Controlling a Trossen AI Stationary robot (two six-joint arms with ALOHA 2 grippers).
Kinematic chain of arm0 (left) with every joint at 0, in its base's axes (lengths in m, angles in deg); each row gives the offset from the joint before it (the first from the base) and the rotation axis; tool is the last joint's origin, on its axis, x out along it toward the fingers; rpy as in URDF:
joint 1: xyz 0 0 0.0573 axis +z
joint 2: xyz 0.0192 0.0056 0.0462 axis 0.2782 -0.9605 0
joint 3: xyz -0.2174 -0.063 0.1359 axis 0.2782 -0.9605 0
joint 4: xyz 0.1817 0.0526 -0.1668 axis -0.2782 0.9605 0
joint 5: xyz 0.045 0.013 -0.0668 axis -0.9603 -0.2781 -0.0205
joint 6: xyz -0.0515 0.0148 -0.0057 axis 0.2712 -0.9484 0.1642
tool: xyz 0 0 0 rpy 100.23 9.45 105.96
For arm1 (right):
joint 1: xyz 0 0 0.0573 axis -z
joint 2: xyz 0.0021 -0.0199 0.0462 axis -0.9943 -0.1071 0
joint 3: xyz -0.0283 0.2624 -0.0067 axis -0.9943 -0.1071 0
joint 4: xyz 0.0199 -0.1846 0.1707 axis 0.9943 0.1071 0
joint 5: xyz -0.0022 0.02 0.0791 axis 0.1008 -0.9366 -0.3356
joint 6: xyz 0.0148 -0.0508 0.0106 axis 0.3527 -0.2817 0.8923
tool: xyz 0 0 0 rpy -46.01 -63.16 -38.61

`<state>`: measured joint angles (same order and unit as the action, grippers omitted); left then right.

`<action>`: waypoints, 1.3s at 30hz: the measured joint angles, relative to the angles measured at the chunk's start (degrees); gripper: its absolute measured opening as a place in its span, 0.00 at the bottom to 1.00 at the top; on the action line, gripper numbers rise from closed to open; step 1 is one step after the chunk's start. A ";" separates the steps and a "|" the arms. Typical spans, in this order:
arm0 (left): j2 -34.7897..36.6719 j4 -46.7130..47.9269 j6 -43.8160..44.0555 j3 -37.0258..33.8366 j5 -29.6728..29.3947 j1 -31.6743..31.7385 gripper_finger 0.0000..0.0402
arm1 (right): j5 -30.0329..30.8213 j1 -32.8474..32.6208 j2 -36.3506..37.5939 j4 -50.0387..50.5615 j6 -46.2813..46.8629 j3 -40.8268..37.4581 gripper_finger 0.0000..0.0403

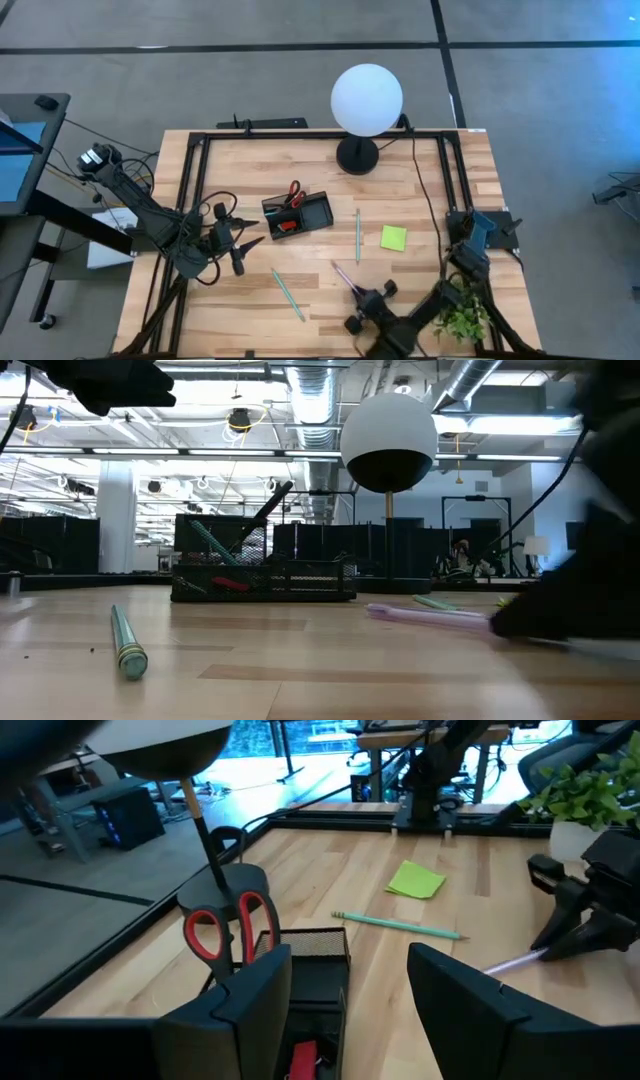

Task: Pick and place office supplies into organizer
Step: Put the purple pen into the black desk organizer

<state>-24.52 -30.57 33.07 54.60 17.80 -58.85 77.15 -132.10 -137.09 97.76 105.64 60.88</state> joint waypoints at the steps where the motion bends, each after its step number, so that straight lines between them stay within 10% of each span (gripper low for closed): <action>1: 0.00 -0.05 0.02 0.00 -0.20 0.00 0.50 | -0.32 1.02 0.80 0.82 -1.24 0.64 0.09; 12: 0.01 -0.31 1.87 0.00 -0.19 -0.01 0.50 | -1.01 14.81 16.18 3.83 -31.89 9.49 0.06; 21: 0.01 2.20 1.61 0.00 -1.08 -0.02 0.50 | -28.59 32.07 23.46 -8.12 -60.85 17.70 0.05; 39: 0.14 10.12 2.23 0.00 -11.56 -0.07 0.50 | -56.34 48.36 20.97 -4.62 -62.97 20.69 0.04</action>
<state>-24.38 -20.44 35.30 54.60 6.24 -58.92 20.81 -83.73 -116.12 93.14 42.68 81.57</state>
